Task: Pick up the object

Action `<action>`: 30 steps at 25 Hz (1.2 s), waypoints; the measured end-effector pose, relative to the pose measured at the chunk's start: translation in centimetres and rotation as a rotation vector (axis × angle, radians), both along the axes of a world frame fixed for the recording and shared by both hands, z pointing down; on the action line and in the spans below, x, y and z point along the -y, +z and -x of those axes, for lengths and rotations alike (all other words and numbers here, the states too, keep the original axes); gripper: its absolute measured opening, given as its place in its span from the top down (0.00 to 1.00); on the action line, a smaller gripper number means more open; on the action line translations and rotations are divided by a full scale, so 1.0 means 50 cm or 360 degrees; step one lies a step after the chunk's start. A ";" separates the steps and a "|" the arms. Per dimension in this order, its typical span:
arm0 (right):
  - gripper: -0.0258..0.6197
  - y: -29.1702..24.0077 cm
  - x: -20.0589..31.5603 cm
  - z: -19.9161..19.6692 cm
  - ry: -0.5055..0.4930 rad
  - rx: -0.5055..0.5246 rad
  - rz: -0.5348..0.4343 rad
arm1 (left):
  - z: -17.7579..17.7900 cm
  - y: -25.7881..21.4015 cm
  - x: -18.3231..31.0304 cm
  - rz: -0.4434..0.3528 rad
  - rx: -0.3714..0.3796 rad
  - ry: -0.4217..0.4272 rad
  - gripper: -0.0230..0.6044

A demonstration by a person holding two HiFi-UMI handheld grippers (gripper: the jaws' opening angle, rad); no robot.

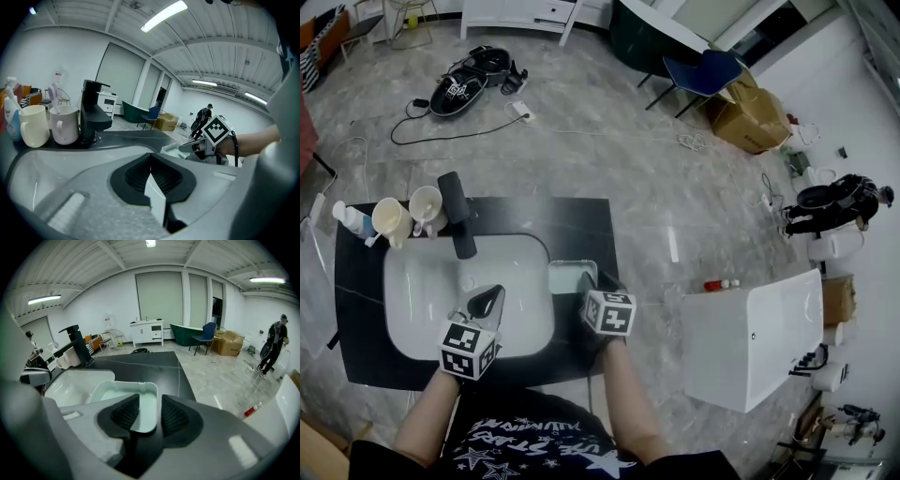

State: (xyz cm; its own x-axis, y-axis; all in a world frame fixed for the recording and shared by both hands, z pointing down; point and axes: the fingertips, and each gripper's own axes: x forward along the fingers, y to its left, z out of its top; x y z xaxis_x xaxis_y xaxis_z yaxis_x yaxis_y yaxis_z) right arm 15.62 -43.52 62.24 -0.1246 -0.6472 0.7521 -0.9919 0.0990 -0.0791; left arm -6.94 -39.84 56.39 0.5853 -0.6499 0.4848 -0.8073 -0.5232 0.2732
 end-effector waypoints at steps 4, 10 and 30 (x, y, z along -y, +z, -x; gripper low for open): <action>0.81 0.022 -0.001 -0.007 0.0013 -0.0057 0.0055 | 0.004 0.014 0.000 0.0032 -0.0003 0.0003 0.95; 0.94 0.023 0.005 -0.022 0.0098 -0.0086 0.0063 | 0.027 0.014 0.004 0.0041 -0.0002 -0.0068 0.95; 0.94 -0.140 -0.138 -0.029 0.0044 0.0061 -0.0189 | 0.019 -0.103 -0.133 -0.0155 0.0014 -0.0258 0.95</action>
State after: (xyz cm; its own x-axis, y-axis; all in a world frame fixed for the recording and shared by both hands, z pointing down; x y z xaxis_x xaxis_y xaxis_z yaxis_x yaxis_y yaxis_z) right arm 17.09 -36.60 55.25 -0.1325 -0.7352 0.6647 -0.9909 0.0825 -0.1063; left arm -7.89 -33.20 51.26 0.4653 -0.7793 0.4197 -0.8851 -0.4099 0.2203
